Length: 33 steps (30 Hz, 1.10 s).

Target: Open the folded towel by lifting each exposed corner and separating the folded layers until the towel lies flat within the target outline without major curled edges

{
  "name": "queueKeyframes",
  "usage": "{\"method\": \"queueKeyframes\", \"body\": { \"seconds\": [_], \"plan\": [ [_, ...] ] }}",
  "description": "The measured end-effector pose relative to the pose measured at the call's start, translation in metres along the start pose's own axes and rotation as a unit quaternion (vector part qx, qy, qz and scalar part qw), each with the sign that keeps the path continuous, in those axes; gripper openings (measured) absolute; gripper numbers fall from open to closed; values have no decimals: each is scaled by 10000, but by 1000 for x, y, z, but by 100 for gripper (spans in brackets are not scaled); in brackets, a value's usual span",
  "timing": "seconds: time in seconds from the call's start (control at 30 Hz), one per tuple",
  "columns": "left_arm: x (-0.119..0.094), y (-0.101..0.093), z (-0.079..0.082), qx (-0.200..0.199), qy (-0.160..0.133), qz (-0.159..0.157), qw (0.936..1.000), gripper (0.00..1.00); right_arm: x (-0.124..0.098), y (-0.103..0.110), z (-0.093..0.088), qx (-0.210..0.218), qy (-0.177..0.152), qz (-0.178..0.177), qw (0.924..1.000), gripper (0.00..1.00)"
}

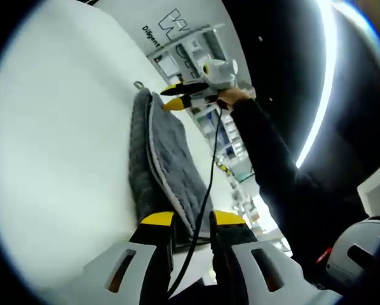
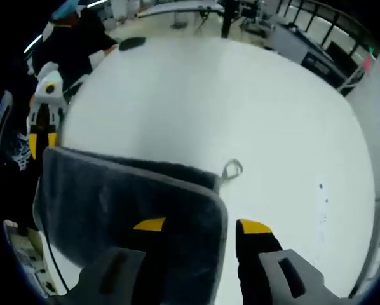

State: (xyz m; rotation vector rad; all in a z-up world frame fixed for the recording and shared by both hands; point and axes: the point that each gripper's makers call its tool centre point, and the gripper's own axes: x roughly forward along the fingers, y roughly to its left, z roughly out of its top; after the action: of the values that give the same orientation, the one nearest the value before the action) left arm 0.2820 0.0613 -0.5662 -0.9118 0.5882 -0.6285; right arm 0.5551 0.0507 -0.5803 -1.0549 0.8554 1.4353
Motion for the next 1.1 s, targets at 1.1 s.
{"method": "queueKeyframes", "body": {
  "seconds": [1.1],
  "plan": [
    [-1,3,-4,306,-11,0,9995,2,0,0,0,-284,-43,-43,9996,19]
  ]
}}
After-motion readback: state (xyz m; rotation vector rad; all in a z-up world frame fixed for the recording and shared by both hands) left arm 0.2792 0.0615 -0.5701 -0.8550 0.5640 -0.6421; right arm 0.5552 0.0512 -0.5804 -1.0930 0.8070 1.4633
